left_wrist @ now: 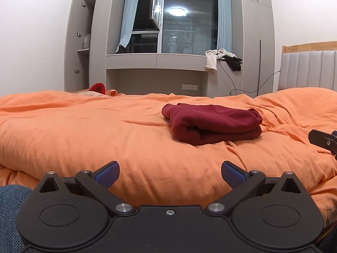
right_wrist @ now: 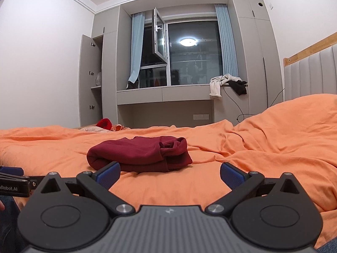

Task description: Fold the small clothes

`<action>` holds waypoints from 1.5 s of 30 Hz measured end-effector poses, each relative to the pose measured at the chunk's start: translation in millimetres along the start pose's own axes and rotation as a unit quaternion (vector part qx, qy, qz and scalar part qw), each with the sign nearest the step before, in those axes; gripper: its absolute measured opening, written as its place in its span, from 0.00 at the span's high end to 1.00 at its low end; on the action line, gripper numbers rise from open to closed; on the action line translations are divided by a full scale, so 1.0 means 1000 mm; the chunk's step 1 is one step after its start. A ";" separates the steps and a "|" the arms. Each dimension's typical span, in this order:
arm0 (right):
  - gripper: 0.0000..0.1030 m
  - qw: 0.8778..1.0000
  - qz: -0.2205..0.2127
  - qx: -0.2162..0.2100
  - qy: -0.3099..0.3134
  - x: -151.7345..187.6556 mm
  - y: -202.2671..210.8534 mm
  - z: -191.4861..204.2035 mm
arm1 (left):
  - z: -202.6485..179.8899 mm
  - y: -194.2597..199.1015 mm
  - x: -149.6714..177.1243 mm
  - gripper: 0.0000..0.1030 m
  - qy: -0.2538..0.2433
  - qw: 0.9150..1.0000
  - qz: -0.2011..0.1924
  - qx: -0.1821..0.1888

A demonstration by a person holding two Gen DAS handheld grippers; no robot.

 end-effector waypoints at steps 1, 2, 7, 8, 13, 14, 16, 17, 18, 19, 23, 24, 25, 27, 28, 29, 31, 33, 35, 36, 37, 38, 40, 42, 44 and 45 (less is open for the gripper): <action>0.00 1.000 0.001 0.000 0.000 0.000 -0.001 0.000 | -0.001 0.000 -0.001 0.01 0.000 1.000 0.000 -0.001; 0.00 1.000 0.001 0.000 0.000 0.000 0.000 0.000 | -0.001 -0.001 -0.001 0.01 0.000 1.000 0.000 -0.001; 0.00 1.000 0.004 0.001 0.002 0.001 -0.002 0.000 | -0.002 -0.001 -0.001 0.01 0.000 1.000 0.000 -0.001; 0.00 1.000 0.004 0.001 0.002 0.001 -0.002 0.001 | -0.002 -0.001 -0.001 0.01 0.000 1.000 0.000 -0.001; 0.00 1.000 0.004 0.001 0.003 0.002 -0.003 0.000 | -0.001 -0.001 0.000 0.01 0.000 1.000 0.000 -0.001; 0.00 1.000 0.004 0.001 0.002 0.001 -0.002 0.000 | -0.001 -0.001 0.000 0.01 0.001 1.000 0.001 -0.001; 0.00 1.000 0.004 0.001 0.003 0.001 -0.002 0.000 | 0.000 -0.001 0.000 0.01 0.001 1.000 0.001 -0.002; 0.00 1.000 0.004 0.001 0.003 0.002 -0.003 0.000 | 0.000 -0.001 0.000 0.01 0.001 1.000 0.001 -0.002; 0.00 1.000 0.004 0.001 0.004 0.002 -0.003 0.000 | 0.000 -0.001 0.000 0.01 0.001 1.000 0.001 -0.002; 0.00 1.000 0.004 0.001 0.004 0.002 -0.003 0.000 | 0.000 -0.001 0.000 0.01 0.001 1.000 0.001 -0.002; 0.00 1.000 0.005 0.001 0.004 0.002 -0.003 0.000 | 0.000 -0.001 0.000 0.01 0.001 1.000 0.001 -0.001; 0.00 1.000 0.005 0.001 0.005 0.003 -0.003 0.000 | 0.000 -0.001 0.001 0.01 0.001 1.000 0.001 -0.001; 0.00 1.000 0.005 0.001 0.005 0.003 -0.003 0.000 | 0.000 -0.001 0.000 0.01 0.001 1.000 0.001 -0.002; 0.00 1.000 0.005 0.000 0.005 0.003 -0.003 -0.001 | 0.000 -0.001 0.000 0.01 0.001 1.000 0.001 -0.002; 0.00 1.000 0.005 0.000 0.005 0.003 -0.003 -0.001 | 0.000 -0.001 0.000 0.01 0.001 1.000 0.001 -0.002; 0.00 1.000 0.005 0.000 0.005 0.003 -0.003 -0.001 | 0.000 -0.001 0.000 0.01 0.001 1.000 0.001 -0.002; 0.00 1.000 0.005 0.000 0.006 0.004 -0.003 -0.001 | 0.000 -0.001 0.000 0.01 0.001 1.000 0.001 -0.002; 0.00 1.000 0.005 0.000 0.007 0.004 -0.004 -0.002 | 0.000 -0.001 0.000 0.01 0.001 1.000 0.001 -0.002; 0.00 1.000 0.005 0.000 0.007 0.004 -0.004 -0.002 | 0.001 -0.001 -0.001 0.01 0.003 1.000 0.000 -0.006; 0.00 1.000 0.005 0.000 0.007 0.004 -0.004 -0.002 | 0.001 0.000 -0.001 0.01 0.005 1.000 -0.003 -0.011; 0.00 1.000 0.005 0.000 0.007 0.004 -0.003 -0.002 | 0.001 0.002 -0.003 0.01 0.004 1.000 -0.010 -0.020; 0.00 1.000 0.005 0.000 0.007 0.004 -0.004 -0.002 | 0.002 0.004 -0.004 0.00 0.002 0.999 -0.019 -0.031; 0.00 1.000 0.006 0.000 0.007 0.004 -0.004 -0.002 | 0.003 0.006 -0.005 0.00 0.003 0.999 -0.028 -0.039; 0.00 1.000 0.005 0.000 0.008 0.005 -0.003 -0.001 | 0.005 0.007 -0.005 0.00 0.008 0.999 -0.028 -0.035; 0.00 1.000 0.006 0.000 0.009 0.005 -0.003 -0.001 | 0.005 0.006 -0.005 0.00 0.005 0.999 -0.025 -0.042; 0.00 1.000 0.005 0.000 0.009 0.005 -0.003 -0.002 | 0.005 0.006 -0.005 0.00 0.004 0.999 -0.024 -0.044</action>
Point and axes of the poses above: each gripper's, at about its wrist camera, not at the fingertips, and y roughly against the way its jaws point, z to its left, x to its underside, the point moved 3 cm from there along -y, roughly the way its jaws point, and after that the axes turned 1 degree about -y, right-handed, at the moved point
